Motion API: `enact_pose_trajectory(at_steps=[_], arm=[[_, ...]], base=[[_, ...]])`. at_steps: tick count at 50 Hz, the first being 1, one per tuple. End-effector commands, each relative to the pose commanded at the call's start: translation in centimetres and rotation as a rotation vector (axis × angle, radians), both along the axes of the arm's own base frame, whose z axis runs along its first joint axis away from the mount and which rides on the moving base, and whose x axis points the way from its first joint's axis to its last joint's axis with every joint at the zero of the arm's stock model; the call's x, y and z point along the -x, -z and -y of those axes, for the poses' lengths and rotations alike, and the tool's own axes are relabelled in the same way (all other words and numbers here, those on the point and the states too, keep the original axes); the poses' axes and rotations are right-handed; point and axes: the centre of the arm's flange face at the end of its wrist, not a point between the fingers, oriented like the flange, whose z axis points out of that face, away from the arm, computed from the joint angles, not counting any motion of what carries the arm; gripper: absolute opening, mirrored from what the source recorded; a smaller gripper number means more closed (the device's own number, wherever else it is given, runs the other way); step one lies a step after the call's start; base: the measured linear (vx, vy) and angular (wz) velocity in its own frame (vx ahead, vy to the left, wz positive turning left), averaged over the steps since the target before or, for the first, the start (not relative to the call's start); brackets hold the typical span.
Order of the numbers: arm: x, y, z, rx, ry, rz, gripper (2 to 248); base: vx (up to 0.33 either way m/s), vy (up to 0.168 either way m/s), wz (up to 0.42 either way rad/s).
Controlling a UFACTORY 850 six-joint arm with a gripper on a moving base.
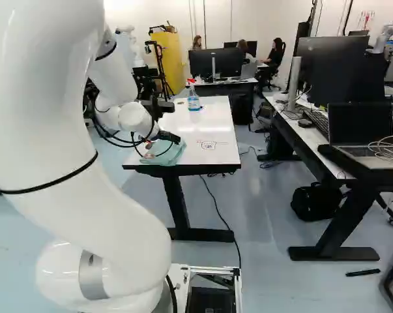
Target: Clean the table with the green towel
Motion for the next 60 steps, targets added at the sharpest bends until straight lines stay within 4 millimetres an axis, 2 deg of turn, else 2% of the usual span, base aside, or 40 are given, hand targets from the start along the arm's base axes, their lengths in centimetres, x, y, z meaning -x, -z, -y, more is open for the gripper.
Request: enact_pose_trajectory(at_steps=[9,31,53,60], arm=[[-1.6,0.0,-0.5,-0.001,-0.004,0.004,247],[-1.6,0.1,-0.6,-0.001,-0.005,0.003,247],[-2.3,2.4,-0.7,0.009,-0.005,-0.042,247],[-2.3,2.4,-0.7,0.009,-0.005,-0.042,247]], base=[[0.0,0.0,0.0],[0.0,0.0,0.0],[0.0,0.0,0.0],[0.0,0.0,0.0]])
